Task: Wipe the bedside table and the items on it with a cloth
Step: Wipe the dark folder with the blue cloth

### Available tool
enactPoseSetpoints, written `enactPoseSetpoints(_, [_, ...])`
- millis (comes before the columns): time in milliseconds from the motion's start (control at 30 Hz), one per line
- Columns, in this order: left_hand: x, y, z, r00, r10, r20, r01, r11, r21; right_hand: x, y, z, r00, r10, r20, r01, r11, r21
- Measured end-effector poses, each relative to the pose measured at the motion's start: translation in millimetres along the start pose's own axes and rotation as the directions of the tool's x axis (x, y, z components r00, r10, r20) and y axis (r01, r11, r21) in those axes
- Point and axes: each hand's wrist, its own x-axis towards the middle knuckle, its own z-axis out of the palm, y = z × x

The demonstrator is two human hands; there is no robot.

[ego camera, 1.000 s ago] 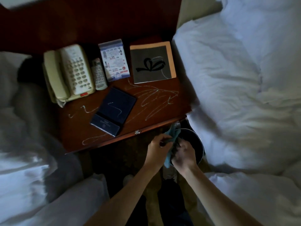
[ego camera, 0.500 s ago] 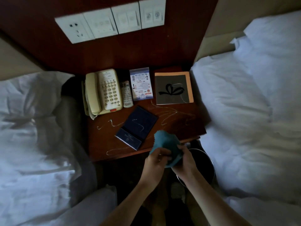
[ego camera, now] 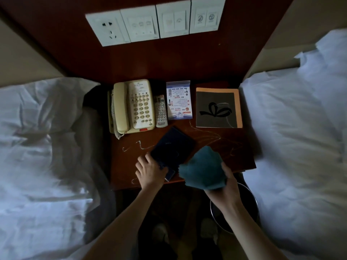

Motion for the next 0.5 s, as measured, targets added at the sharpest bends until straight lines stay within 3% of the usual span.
enactPoseSetpoints(100, [14, -7, 6, 0.999, -0.031, 0.034, 0.026, 0.991, 0.133, 2, -4, 4, 0.996, 0.052, 0.072, -0.046, 0.996, -0.078])
enactPoseSetpoints(267, [25, -13, 9, 0.999, 0.009, 0.040, -0.016, 0.983, 0.185, 10, -4, -2, 0.997, 0.048, 0.058, -0.043, 0.995, -0.087])
enactPoseSetpoints(500, [26, -14, 1, 0.998, -0.040, 0.057, 0.030, 0.986, 0.164, 16, -5, -3, 0.998, -0.019, 0.060, 0.024, 0.996, -0.087])
